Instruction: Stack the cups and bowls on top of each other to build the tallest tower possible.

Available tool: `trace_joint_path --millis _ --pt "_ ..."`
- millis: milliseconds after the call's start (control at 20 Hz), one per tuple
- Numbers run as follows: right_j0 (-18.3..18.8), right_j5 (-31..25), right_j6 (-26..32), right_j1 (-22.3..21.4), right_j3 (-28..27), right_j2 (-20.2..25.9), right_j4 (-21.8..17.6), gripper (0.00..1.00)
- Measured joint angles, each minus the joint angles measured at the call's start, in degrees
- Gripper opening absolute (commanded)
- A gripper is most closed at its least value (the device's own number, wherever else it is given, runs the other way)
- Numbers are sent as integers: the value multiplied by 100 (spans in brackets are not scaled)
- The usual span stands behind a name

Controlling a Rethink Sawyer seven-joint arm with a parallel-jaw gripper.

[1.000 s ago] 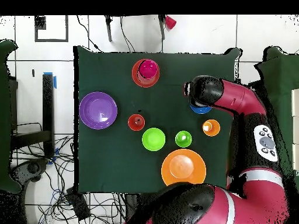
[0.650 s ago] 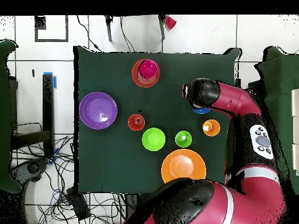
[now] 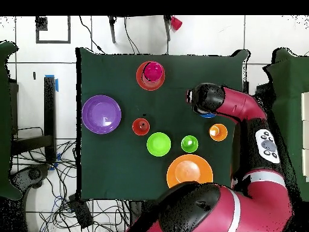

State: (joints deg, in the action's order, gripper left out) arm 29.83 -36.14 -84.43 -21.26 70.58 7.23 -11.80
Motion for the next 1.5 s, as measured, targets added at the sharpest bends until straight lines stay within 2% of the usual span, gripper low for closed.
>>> trace_joint_path --millis 550,600,1500 --pt "21 45 0 424 -12 51 1 100" --pt "33 64 0 521 -11 98 0 0" --pt "75 69 0 603 -42 197 1 0"
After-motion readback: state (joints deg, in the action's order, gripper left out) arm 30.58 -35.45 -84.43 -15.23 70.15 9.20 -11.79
